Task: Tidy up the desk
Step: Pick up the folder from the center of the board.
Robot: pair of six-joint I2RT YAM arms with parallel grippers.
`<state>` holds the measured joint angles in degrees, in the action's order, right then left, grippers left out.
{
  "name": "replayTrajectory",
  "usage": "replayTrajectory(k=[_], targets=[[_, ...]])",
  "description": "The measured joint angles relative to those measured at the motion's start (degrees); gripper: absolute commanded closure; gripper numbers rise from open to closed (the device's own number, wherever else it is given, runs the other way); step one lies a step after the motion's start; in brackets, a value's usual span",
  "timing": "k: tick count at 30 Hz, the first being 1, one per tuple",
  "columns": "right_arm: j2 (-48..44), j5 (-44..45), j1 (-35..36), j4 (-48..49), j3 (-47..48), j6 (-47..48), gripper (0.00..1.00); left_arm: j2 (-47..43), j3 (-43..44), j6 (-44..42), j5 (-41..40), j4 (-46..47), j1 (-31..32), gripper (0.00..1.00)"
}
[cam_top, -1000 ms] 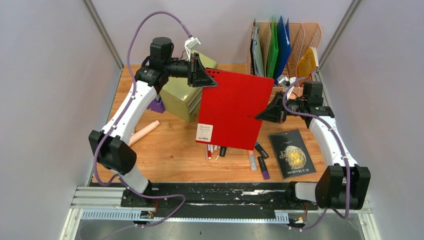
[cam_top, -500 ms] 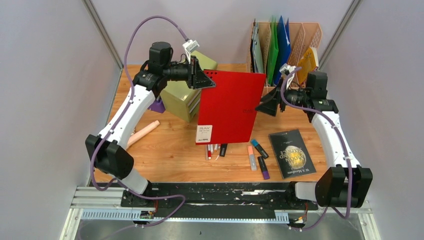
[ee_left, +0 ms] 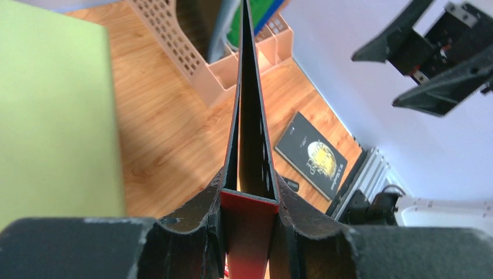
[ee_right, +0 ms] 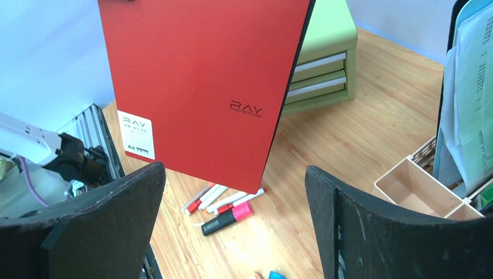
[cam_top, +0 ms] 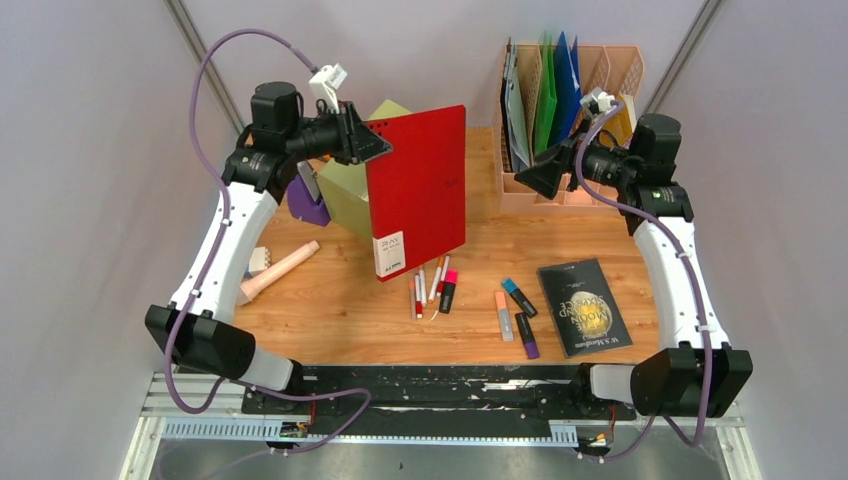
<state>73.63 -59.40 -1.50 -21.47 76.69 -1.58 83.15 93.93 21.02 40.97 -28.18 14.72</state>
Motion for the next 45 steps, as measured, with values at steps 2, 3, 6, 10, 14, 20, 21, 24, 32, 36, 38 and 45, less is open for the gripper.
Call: replayTrajectory(k=[2,3,6,10,14,20,21,24,32,36,38,45], targets=[[-0.13,0.55,0.39,1.70,0.00,-2.08,0.09,0.00,0.02,2.03,-0.68,0.09,-1.44,1.00],[-0.22,1.01,0.76,2.16,0.04,-2.73,0.09,0.00,0.22,3.04,-1.18,0.13,-2.01,1.00],[-0.09,3.21,3.32,1.77,1.86,-3.67,0.09,0.11,1.14,5.11,-3.02,0.20,-2.54,1.00],[1.25,8.37,8.94,-0.52,8.15,-2.38,0.10,1.11,4.66,8.31,-5.14,0.35,-2.47,1.00],[3.67,18.21,18.01,-3.85,16.13,2.25,0.10,4.09,10.97,12.13,-6.71,0.83,-2.45,1.00],[7.76,35.78,31.23,-7.02,22.29,9.97,0.11,8.66,16.55,17.27,-8.66,1.60,-2.32,1.00],[8.52,38.56,32.79,-7.43,22.73,10.97,0.11,9.14,16.76,17.88,-9.03,1.62,-2.23,1.00],[10.49,44.48,36.33,-8.52,23.30,12.98,0.12,10.25,16.98,19.87,-10.71,1.60,-1.73,1.00],[16.00,57.92,46.97,-9.70,25.00,18.62,0.12,10.73,16.79,23.56,-15.54,2.29,0.70,1.00],[17.20,63.80,50.16,-9.53,25.00,21.03,0.12,10.73,16.44,25.09,-18.64,2.21,2.12,1.00],[17.73,68.06,51.49,-8.98,24.98,22.80,0.11,10.73,16.44,25.38,-20.63,1.99,2.99,1.00],[21.09,82.88,56.17,-0.46,23.76,32.85,0.19,10.71,15.72,27.32,-25.05,-0.22,5.77,1.00]])
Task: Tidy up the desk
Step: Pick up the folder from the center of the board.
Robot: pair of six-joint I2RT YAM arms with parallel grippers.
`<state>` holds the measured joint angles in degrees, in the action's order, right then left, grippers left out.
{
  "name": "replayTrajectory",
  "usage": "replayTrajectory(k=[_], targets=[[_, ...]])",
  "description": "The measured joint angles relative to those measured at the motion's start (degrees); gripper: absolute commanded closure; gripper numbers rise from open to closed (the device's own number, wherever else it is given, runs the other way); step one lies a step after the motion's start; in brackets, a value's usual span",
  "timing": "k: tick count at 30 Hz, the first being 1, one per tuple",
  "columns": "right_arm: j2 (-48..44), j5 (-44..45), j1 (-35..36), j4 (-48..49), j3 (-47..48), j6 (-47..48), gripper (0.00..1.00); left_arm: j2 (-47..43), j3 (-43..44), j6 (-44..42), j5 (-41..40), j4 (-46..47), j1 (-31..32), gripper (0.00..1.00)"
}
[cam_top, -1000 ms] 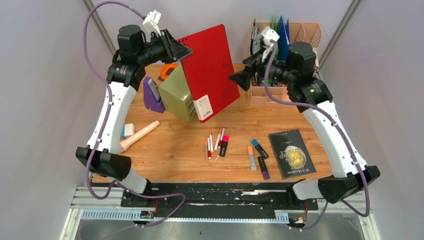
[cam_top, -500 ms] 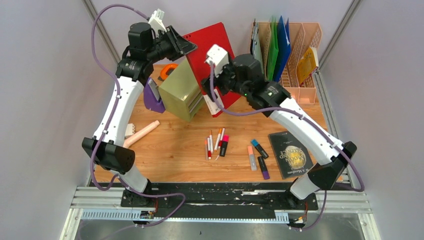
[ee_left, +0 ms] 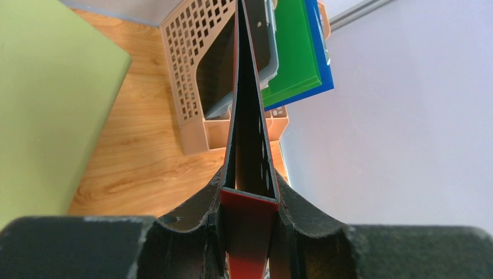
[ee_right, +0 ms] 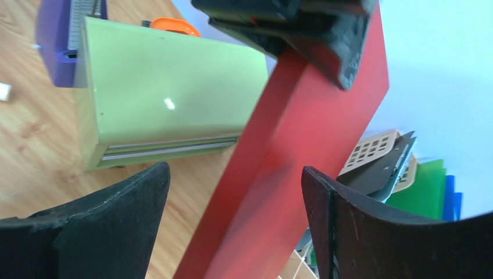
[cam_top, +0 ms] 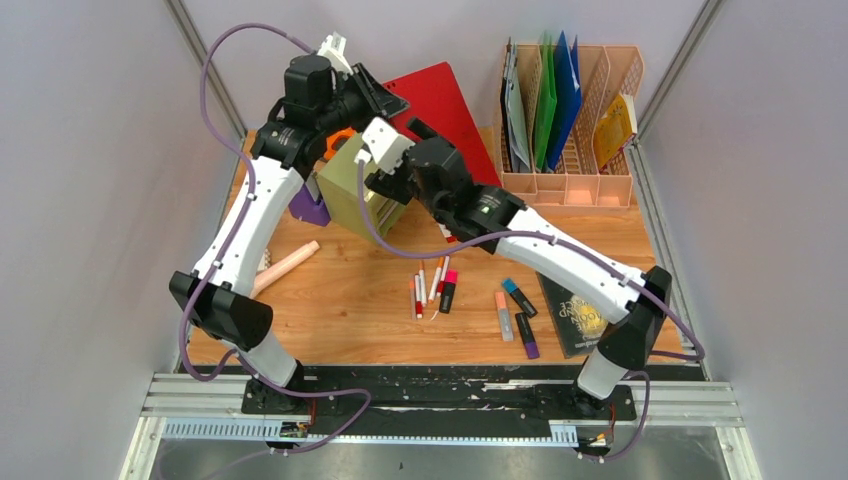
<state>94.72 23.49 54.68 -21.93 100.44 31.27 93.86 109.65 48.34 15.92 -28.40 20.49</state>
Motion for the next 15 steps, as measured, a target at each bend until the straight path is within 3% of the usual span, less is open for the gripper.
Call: replayTrajectory(k=[11,15], targets=[[5.07,10.54,1.07,6.82,-2.05,9.79,0.58,-2.47,-4.37,2.40,-3.48,-0.66,0.59,0.99],[5.07,12.33,1.49,9.57,-2.86,10.47,0.94,-3.37,-4.94,4.33,-5.53,-0.44,0.57,0.90]])
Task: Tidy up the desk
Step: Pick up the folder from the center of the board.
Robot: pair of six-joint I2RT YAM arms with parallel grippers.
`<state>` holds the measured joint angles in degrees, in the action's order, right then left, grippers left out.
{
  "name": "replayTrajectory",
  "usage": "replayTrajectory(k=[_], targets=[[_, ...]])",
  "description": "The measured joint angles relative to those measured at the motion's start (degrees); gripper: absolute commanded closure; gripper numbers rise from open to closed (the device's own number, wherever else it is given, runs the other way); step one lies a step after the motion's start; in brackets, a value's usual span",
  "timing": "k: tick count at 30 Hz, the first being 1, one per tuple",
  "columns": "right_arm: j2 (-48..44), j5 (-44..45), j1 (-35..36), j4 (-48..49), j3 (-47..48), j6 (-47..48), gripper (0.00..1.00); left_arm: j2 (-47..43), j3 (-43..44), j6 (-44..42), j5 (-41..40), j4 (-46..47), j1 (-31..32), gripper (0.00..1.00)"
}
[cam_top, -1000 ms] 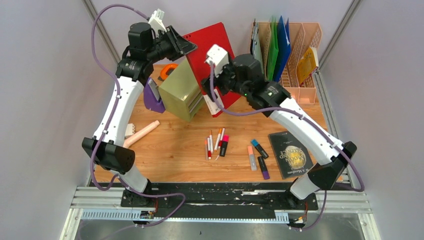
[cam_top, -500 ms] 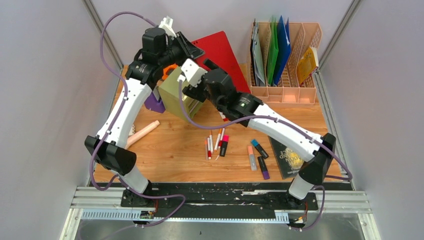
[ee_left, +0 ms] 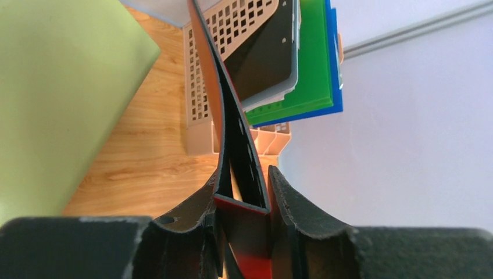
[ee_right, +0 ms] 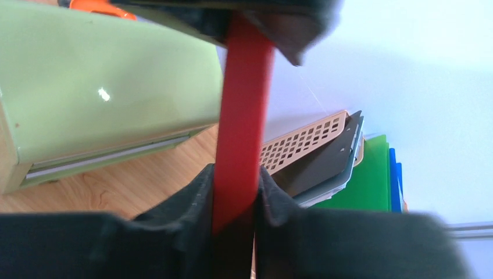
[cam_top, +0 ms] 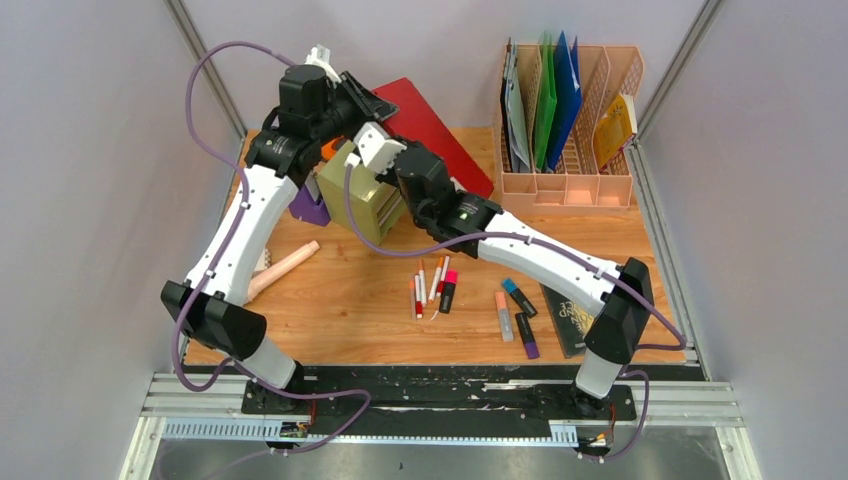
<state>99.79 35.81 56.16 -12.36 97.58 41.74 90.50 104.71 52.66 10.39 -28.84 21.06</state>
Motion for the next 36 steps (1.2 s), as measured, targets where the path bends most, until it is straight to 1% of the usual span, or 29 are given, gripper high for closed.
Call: replayTrajectory(k=[1,2,3,4,5,6,7,9,10,11,12,13,14,15,17,21,25,28,31,34,36], targets=[[-0.02,1.66,0.02,1.77,-0.22,-1.27,1.00,-0.17,-0.28,1.16,-0.55,-0.22,-0.11,0.88],[-0.15,2.21,-0.17,2.86,-0.28,-1.84,1.00,-0.46,-0.81,3.02,-0.74,-0.17,-0.31,0.81],[-0.37,2.08,-0.42,3.41,-0.42,-1.90,1.00,-0.59,-1.05,3.67,-0.42,0.52,-0.48,0.78],[-0.59,1.92,-0.50,3.63,-0.61,-1.55,1.00,-0.70,-1.22,3.58,-0.33,1.38,-0.44,0.69],[-0.85,1.97,-0.44,3.63,-1.01,-1.33,1.00,-0.92,-1.55,3.17,-0.15,1.84,-0.33,0.65],[-1.16,2.01,-0.39,3.58,-1.33,-1.22,1.00,-1.16,-1.95,2.93,0.11,2.19,-0.22,0.56],[-1.53,1.97,-0.37,3.61,-1.66,-1.11,1.00,-1.27,-2.23,2.23,0.55,2.60,-0.17,0.52],[-2.43,1.81,-0.74,2.99,-2.19,-0.52,1.00,-1.64,-2.82,-0.83,2.38,2.91,-0.24,0.38],[-2.97,1.38,-1.18,2.56,-2.54,-0.22,1.00,-1.88,-3.15,-2.62,3.72,3.28,-0.50,0.34],[-3.56,0.98,-1.60,1.90,-2.82,-0.17,1.00,-2.03,-3.21,-4.15,4.87,3.74,-0.74,0.26],[-4.13,0.37,-2.01,1.22,-3.13,-0.31,1.00,-2.29,-3.21,-5.53,6.32,4.42,-1.14,0.22],[-4.70,-0.44,-2.51,0.15,-3.21,-0.57,1.00,-2.56,-3.21,-6.69,7.17,4.94,-1.42,0.14],[-5.09,-0.90,-2.82,-0.70,-3.30,-0.59,1.00,-2.93,-3.21,-7.43,8.22,5.68,-1.88,0.10],[-5.57,-1.40,-3.21,-1.75,-3.50,-0.79,1.00,-3.30,-3.21,-8.33,9.03,6.54,-2.51,0.03],[-6.73,-2.86,-4.13,-4.48,-3.85,-1.79,1.00,-4.13,-3.19,-9.60,10.43,8.11,-4.20,0.01],[-8.55,-7.15,-6.62,-9.42,-3.67,-5.35,1.00,-5.27,-2.97,-12.55,12.22,9.81,-7.85,0.00],[-10.25,-17.16,-13.33,-17.66,-0.20,-12.79,1.00,-6.19,-3.26,-18.49,13.62,10.84,-10.47,0.00],[-12.79,-28.46,-22.25,-22.14,2.29,-19.82,1.00,-7.96,-5.75,-23.23,15.23,12.07,-10.99,0.00],[-17.31,-42.03,-33.42,-24.00,2.58,-27.41,1.00,-9.44,-8.81,-26.75,18.67,13.44,-10.97,0.00],[-21.99,-56.41,-45.33,-23.80,2.51,-36.15,1.00,-9.29,-11.63,-28.06,23.65,15.85,-10.97,0.00],[-24.41,-64.94,-50.90,-21.73,1.79,-42.45,1.00,-8.39,-13.22,-27.61,27.61,17.51,-10.97,0.00]])
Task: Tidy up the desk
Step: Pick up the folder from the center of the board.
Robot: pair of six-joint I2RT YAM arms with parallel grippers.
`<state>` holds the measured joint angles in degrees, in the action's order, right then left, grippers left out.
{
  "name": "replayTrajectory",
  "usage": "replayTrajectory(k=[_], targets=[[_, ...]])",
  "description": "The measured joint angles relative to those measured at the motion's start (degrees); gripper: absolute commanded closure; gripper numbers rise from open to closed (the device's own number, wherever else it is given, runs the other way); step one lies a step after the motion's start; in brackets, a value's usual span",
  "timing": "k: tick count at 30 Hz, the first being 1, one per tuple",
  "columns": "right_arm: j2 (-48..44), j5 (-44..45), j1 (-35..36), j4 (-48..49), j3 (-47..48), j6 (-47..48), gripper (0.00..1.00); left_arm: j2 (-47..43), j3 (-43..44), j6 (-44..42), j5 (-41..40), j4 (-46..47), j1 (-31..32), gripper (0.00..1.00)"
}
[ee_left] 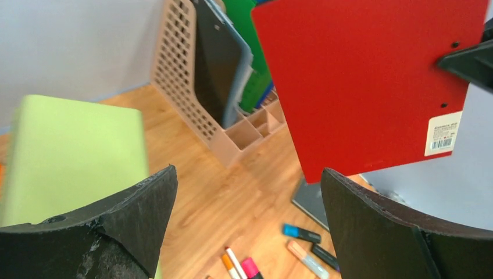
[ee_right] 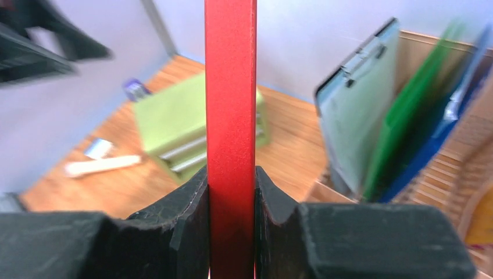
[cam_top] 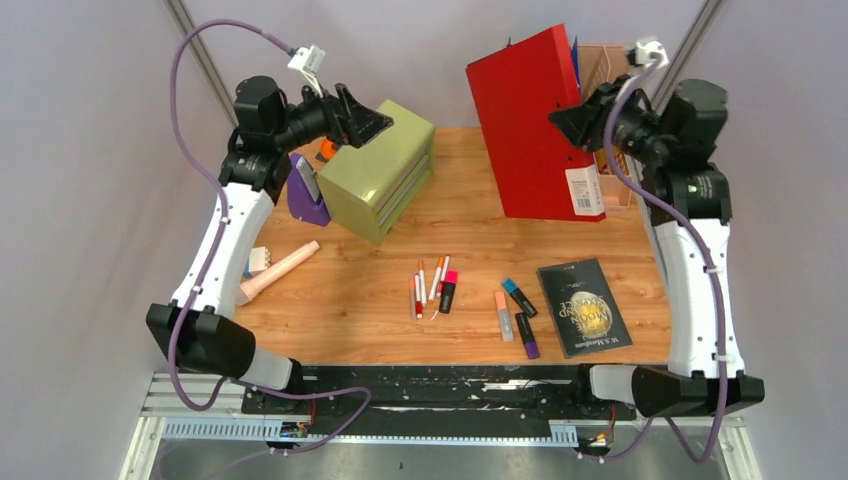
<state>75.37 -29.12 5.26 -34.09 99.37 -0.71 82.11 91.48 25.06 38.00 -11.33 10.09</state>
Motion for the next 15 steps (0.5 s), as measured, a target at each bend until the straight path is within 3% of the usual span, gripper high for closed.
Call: replayTrajectory(k=[3,7,15], targets=[[-2.99,-15.47,-7.56,8.87,-4.28,-12.66,1.00,2.54,-1.40,2.21,5.60,3.54,0.24,0.00],[-3.85,-29.20,-11.98,22.45,-11.93,-27.85,1.00,6.01,-2.43,5.09,9.66,7.15,1.68,0.00],[-2.97,-40.46,-12.52,46.25,-26.84,-51.04,1.00,7.72,-3.28,10.64,13.62,16.33,7.93,0.00]])
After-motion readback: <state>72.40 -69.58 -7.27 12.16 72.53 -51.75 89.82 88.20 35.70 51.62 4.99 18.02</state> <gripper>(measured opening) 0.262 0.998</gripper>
